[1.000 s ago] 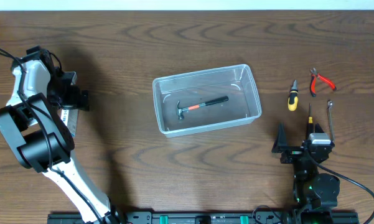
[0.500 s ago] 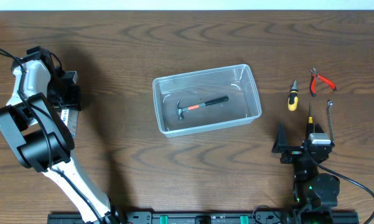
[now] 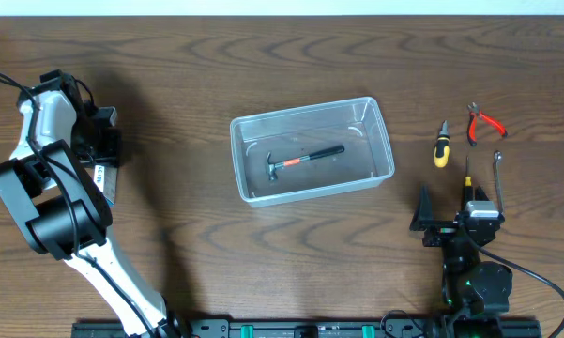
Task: Pack container
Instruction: 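Move the left gripper to the white-and-teal box and grasp it, then carry the box with the left gripper over the container and lower it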
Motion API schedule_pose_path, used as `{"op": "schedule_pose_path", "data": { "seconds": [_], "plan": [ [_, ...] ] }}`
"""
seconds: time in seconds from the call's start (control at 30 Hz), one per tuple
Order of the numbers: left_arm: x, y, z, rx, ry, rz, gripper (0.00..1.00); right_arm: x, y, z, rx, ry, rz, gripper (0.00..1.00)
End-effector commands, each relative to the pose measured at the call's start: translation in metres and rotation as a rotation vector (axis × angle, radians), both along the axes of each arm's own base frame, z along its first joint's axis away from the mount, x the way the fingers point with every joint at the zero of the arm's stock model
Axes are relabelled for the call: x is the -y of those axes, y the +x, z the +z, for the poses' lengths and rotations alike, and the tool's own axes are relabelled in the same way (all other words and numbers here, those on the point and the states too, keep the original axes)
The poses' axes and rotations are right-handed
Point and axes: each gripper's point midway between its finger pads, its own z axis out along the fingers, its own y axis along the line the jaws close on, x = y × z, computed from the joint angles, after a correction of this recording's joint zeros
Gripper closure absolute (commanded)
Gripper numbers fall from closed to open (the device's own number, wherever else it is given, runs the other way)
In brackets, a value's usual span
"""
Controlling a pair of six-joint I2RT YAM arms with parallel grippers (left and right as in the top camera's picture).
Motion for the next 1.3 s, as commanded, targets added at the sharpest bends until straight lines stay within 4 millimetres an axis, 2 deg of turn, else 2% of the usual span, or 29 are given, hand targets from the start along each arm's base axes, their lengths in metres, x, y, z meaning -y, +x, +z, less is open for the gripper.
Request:
{"op": "schedule_pose_path", "data": {
  "seconds": [0.0,0.2,0.4,0.47,0.6,0.8,0.9,1.0,1.1,1.27],
  "plan": [
    [-0.003,0.005,0.005,0.012,0.004,0.013,0.94,0.004,0.0,0.0,0.001,0.002,-0.018,0.01],
    [-0.014,0.029,0.041,0.119,0.054,0.031,0.94,0.004,0.0,0.0,0.001,0.002,-0.018,0.01],
    [-0.024,0.056,0.105,0.286,0.121,0.035,0.94,0.004,0.0,0.0,0.001,0.002,-0.018,0.01],
    [-0.021,0.063,0.125,0.342,0.128,0.027,0.94,0.004,0.0,0.0,0.001,0.002,-0.019,0.01],
    [0.001,0.075,0.167,0.467,0.1,-0.015,0.94,0.004,0.0,0.0,0.001,0.002,-0.018,0.01],
    [0.053,0.082,0.22,0.601,0.099,-0.126,0.94,0.004,0.0,0.0,0.001,0.002,-0.018,0.01],
    [0.087,0.085,0.244,0.663,0.094,-0.2,0.94,0.004,0.0,0.0,0.001,0.002,-0.018,0.01],
    [0.13,0.088,0.265,0.728,0.079,-0.292,0.94,0.004,0.0,0.0,0.001,0.002,-0.018,0.01],
    [0.177,0.087,0.276,0.765,0.048,-0.391,0.94,0.004,0.0,0.0,0.001,0.002,-0.018,0.01],
    [0.252,0.078,0.276,0.773,-0.015,-0.55,0.94,0.004,0.0,0.0,0.001,0.002,-0.018,0.01]
  ]
}}
